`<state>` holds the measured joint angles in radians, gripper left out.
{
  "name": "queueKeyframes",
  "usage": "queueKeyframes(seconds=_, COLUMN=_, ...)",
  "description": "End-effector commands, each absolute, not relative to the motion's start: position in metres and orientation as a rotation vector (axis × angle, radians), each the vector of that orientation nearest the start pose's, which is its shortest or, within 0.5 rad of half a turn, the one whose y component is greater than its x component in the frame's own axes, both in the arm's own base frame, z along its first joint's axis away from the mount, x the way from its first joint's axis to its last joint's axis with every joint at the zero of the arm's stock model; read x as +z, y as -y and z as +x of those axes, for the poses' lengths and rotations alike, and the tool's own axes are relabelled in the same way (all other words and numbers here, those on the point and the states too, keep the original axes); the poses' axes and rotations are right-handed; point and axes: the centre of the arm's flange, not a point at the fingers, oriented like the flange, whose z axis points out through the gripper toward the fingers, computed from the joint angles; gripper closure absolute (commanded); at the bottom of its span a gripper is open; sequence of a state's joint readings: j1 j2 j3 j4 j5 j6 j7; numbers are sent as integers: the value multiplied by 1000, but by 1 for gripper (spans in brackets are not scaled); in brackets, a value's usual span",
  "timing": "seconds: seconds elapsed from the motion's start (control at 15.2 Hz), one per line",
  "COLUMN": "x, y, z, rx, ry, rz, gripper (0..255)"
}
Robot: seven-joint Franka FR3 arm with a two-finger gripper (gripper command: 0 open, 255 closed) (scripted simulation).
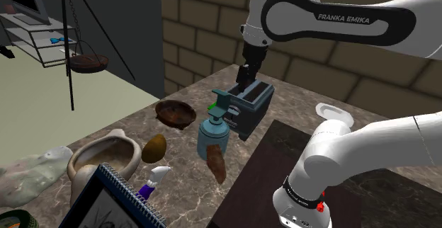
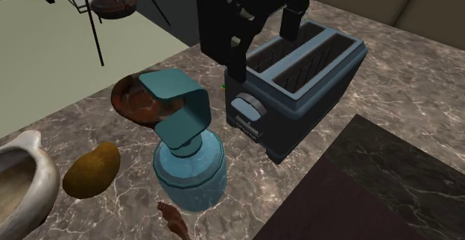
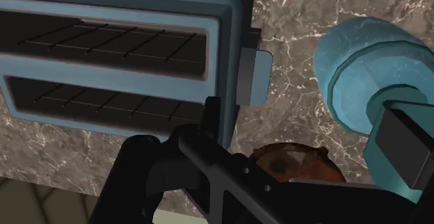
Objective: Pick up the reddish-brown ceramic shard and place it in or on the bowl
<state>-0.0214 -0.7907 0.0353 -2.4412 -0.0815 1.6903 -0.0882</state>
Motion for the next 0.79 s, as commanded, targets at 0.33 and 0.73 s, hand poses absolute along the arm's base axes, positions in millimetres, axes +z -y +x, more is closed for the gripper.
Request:
queueKeyframes(seconds=0.33, x=530, y=-69, z=282, rx=-168, ry=-167, rz=-3345, gripper=0)
queueKeyframes(seconds=0.73, x=480, y=-154, z=265, rx=-309, ry=-591, rz=-3410, gripper=0)
